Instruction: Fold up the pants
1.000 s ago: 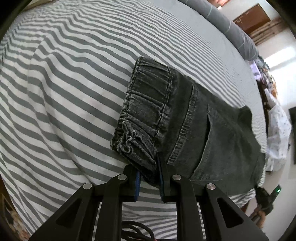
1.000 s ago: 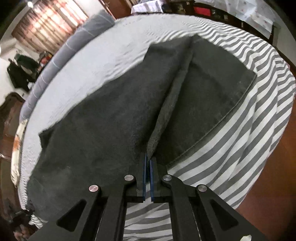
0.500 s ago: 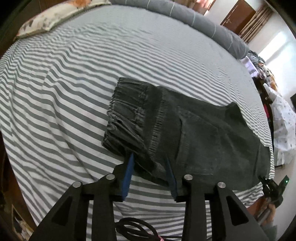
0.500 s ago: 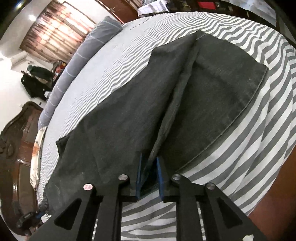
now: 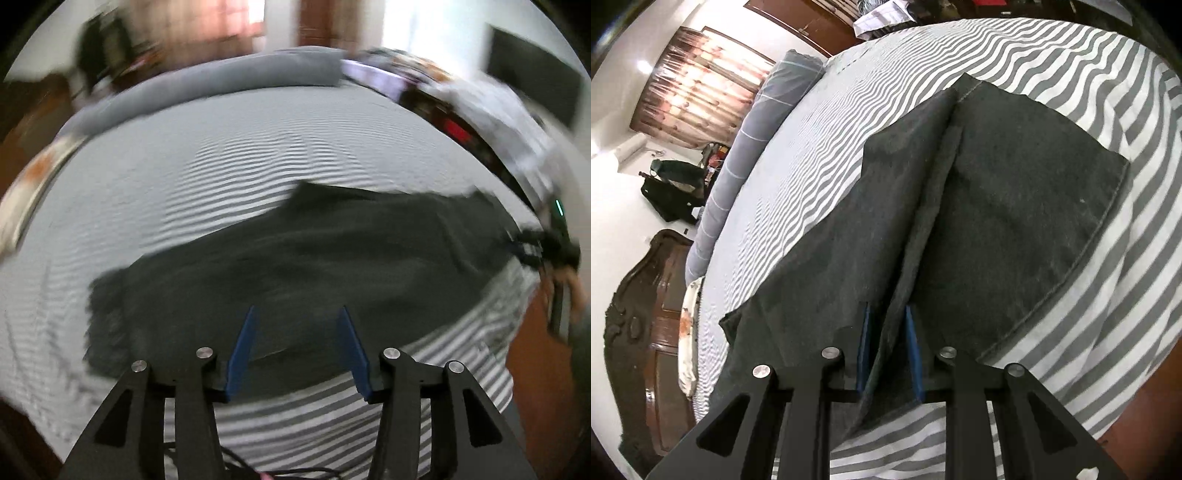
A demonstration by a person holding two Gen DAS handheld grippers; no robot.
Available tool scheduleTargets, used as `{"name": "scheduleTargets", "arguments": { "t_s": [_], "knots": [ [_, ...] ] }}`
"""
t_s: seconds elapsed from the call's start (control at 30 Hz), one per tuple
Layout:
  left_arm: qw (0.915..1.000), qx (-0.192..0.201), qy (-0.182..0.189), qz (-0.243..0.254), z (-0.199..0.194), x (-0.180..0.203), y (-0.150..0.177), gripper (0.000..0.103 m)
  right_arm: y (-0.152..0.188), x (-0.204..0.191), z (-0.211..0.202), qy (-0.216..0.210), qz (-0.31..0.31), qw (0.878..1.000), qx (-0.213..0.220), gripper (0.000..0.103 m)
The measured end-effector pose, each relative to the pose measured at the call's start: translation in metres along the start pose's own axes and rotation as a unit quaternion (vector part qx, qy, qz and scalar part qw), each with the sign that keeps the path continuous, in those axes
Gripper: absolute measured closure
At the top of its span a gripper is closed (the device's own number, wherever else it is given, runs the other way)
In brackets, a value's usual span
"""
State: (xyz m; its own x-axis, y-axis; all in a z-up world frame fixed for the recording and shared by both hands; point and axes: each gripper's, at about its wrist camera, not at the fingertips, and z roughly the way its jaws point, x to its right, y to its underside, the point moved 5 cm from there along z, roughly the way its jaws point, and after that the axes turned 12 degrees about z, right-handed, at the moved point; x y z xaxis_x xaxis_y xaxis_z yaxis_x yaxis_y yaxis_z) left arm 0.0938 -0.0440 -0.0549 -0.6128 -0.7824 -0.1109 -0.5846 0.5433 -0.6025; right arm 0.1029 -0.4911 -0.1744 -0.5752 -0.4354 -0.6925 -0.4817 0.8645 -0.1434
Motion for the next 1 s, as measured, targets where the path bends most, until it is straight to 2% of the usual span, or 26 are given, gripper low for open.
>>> {"name": "scheduleTargets", "arguments": {
  "t_s": [0.07, 0.13, 0.3, 0.47, 0.53, 0.6, 0.67, 0.7, 0.73, 0.77, 0.83, 1.0],
  "knots": [
    [0.9990, 0.002, 0.019, 0.040, 0.018, 0.033, -0.015, 0.055, -0.005, -0.001, 0.003, -0.003, 0.001, 1.000, -0.008, 0.084],
    [0.9975, 0.005, 0.029, 0.064, 0.030, 0.057, -0.027, 0.055, -0.009, -0.003, 0.003, -0.011, 0.001, 1.000, -0.015, 0.093],
    [0.9885, 0.024, 0.060, 0.137, 0.059, 0.127, -0.054, 0.055, -0.016, -0.006, -0.004, -0.022, 0.001, 1.000, -0.020, 0.098],
    [0.9748, 0.044, 0.060, 0.210, 0.078, 0.182, -0.064, 0.055, -0.031, -0.008, -0.019, -0.049, 0.013, 0.999, -0.013, 0.101],
    [0.9702, 0.042, 0.059, 0.231, 0.084, 0.200, -0.063, 0.055, -0.035, -0.006, -0.021, -0.046, 0.015, 0.999, -0.017, 0.099],
    [0.9688, 0.034, 0.064, 0.237, 0.092, 0.211, -0.061, 0.054, -0.033, -0.007, -0.022, -0.042, -0.004, 0.999, -0.022, 0.096],
    [0.9682, 0.029, 0.061, 0.241, 0.097, 0.213, -0.057, 0.054, -0.028, -0.001, -0.017, -0.036, -0.007, 0.999, -0.039, 0.082],
    [0.9673, 0.026, 0.057, 0.246, 0.101, 0.214, -0.055, 0.054, -0.027, 0.004, -0.015, -0.036, 0.001, 0.998, -0.043, 0.066],
    [0.9668, 0.023, 0.053, 0.249, 0.104, 0.215, -0.054, 0.054, -0.026, 0.009, -0.012, -0.030, 0.008, 0.999, -0.041, 0.063],
    [0.9668, 0.018, 0.051, 0.250, 0.107, 0.216, -0.053, 0.054, -0.026, 0.013, -0.008, -0.029, 0.013, 0.999, -0.042, 0.063],
    [0.9676, 0.015, 0.050, 0.247, 0.111, 0.217, -0.052, 0.054, -0.026, 0.015, -0.002, -0.048, 0.025, 0.997, -0.046, 0.072],
    [0.9660, 0.015, 0.042, 0.255, 0.121, 0.222, -0.050, 0.054, -0.039, 0.015, 0.011, -0.045, 0.041, 0.998, -0.028, 0.084]
  ]
}}
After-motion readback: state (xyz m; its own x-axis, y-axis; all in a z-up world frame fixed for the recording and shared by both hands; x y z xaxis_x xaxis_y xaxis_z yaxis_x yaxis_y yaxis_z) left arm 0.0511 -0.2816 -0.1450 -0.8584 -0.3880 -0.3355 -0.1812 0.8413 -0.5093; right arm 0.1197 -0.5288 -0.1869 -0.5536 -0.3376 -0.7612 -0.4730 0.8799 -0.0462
